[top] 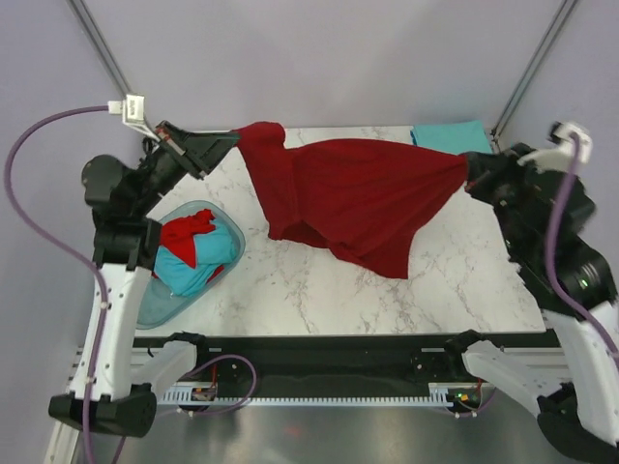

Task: Fold and stack the t-shirts
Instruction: Flatten the tshirt out

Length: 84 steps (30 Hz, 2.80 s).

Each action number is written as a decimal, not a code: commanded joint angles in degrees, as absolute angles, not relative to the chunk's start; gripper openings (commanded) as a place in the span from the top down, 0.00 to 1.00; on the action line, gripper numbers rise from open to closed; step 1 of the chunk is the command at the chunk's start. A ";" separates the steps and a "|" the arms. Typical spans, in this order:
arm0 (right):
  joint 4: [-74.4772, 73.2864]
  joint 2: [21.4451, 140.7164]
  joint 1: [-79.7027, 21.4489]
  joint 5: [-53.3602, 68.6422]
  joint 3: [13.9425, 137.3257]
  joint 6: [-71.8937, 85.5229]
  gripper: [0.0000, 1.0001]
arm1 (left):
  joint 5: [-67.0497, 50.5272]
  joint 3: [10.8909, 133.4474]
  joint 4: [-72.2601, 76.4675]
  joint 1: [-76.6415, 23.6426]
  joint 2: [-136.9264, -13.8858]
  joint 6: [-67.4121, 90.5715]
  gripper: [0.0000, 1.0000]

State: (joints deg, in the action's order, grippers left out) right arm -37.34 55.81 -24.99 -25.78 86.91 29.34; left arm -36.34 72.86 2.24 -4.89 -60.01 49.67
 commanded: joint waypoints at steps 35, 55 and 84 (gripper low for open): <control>-7.65 83.75 -10.20 -35.25 78.21 16.62 1.00 | -54.57 116.37 6.86 -5.98 -121.37 46.67 0.98; -39.72 56.81 -7.03 -22.79 78.77 30.66 1.00 | -23.61 77.35 -22.30 -9.58 -96.88 28.31 0.68; -35.34 34.72 -7.12 -0.17 45.79 37.18 1.00 | 1.39 102.11 -26.63 -41.22 -122.95 45.97 0.57</control>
State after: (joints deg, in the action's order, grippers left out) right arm -38.35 34.72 -7.27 -0.86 46.92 37.08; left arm -2.83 96.23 -27.33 -40.32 -120.36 44.05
